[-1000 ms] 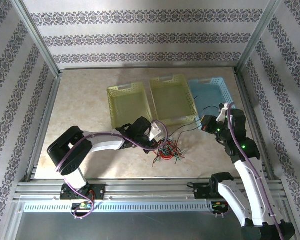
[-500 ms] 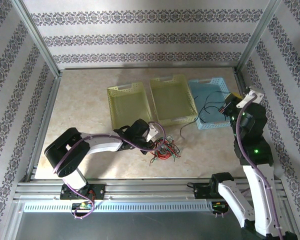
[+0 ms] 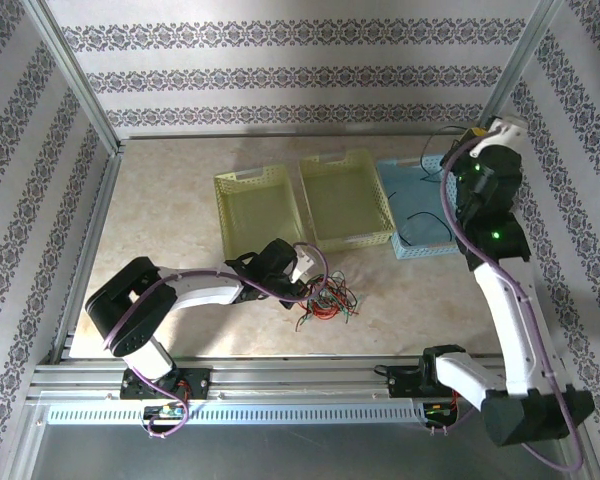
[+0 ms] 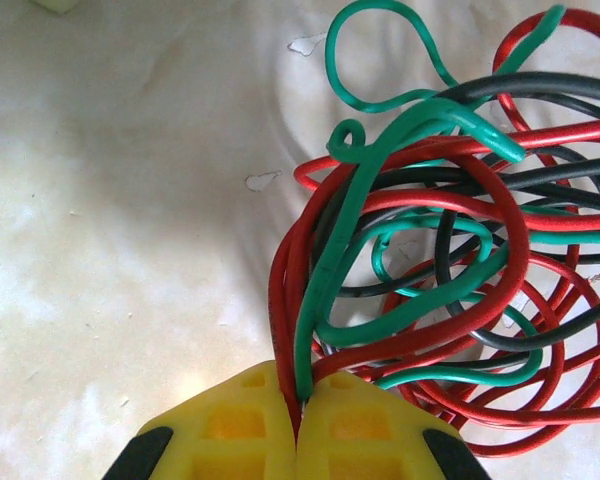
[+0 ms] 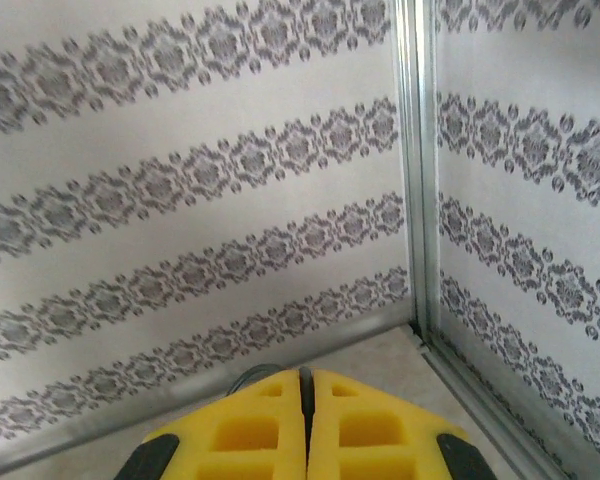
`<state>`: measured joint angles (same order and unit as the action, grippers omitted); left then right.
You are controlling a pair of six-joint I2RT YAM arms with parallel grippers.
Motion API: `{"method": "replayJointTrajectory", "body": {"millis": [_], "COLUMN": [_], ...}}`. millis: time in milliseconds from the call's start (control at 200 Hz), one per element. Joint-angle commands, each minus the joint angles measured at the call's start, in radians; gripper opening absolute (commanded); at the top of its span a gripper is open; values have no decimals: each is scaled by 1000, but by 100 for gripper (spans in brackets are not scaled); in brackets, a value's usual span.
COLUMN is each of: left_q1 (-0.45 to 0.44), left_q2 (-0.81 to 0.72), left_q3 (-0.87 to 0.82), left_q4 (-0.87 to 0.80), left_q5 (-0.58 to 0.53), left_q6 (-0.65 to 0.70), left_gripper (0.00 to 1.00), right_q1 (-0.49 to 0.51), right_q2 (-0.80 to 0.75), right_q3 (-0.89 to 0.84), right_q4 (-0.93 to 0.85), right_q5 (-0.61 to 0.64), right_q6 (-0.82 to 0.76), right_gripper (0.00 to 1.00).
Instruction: Untangle the cables
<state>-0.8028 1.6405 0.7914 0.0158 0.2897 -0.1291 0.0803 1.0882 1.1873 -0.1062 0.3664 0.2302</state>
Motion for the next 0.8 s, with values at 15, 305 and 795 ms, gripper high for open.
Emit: {"method": "replayJointTrajectory", "body": {"millis": [15, 305, 795], "left_q1": [7, 7, 7], "left_q2": [-28, -47, -31], "left_q3": [-17, -6, 20], "left_q4": [0, -4, 3], "left_q5": [-29, -30, -26], "left_q6": [-14, -12, -11], "left_gripper": [0, 0, 0], "right_q1": [-10, -27, -163], "right_q2": [47, 101, 280], "right_q3": [-66, -231, -203], "right_q4": [-6, -69, -223], "right_q5": [43, 94, -249], "right_q6": [13, 82, 267], "right_gripper": [0, 0, 50]}}
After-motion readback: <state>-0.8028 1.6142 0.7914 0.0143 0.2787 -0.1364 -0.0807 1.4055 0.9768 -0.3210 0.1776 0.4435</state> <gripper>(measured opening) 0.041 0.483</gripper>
